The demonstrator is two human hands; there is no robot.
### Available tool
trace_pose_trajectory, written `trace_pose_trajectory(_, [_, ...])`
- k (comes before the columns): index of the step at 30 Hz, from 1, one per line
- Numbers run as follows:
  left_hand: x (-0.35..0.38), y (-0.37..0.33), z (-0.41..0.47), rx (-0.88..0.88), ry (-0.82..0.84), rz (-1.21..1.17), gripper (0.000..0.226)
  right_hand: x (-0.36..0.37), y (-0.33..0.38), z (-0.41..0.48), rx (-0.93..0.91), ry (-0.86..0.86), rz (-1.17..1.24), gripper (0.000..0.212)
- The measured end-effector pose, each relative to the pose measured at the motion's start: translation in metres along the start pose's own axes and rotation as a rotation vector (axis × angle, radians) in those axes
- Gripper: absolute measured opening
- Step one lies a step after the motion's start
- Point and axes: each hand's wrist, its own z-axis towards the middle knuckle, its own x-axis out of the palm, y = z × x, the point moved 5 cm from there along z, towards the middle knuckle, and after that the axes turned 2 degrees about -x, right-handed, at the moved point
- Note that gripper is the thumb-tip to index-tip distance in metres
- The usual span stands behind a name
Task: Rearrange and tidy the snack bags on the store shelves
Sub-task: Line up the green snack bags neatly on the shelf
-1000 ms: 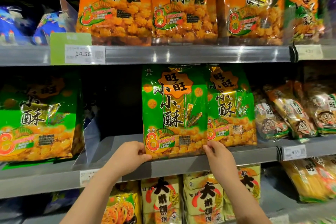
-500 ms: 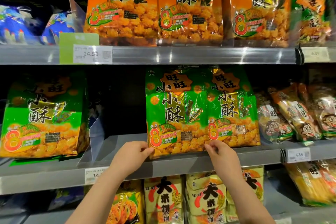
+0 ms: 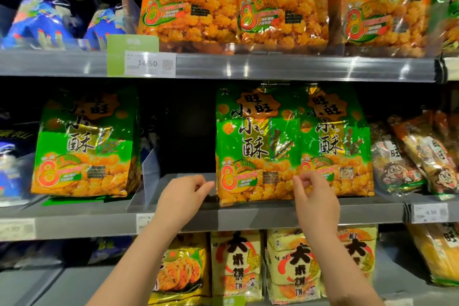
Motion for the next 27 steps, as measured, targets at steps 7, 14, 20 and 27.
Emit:
trace_pose_trajectory(7, [-0.040, 0.006, -0.034, -0.058, -0.151, -0.024, 0.036, 0.023, 0.039, -0.022, -0.072, 0.110, 0.080, 0.012])
trace_pose_trajectory(14, [-0.092, 0.051, -0.075, -0.189, -0.312, -0.038, 0.039, 0.057, 0.095, -0.060, -0.180, 0.241, 0.198, 0.011])
trace_pose_trajectory(20, [-0.130, 0.131, -0.081, -0.315, -0.440, -0.058, 0.020, 0.104, 0.165, -0.107, -0.305, 0.352, 0.235, 0.009])
trace_pose_trajectory(27, [-0.150, 0.232, -0.050, -0.432, -0.318, -0.210, 0.077, 0.179, 0.238, -0.135, -0.228, 0.409, 0.233, 0.010])
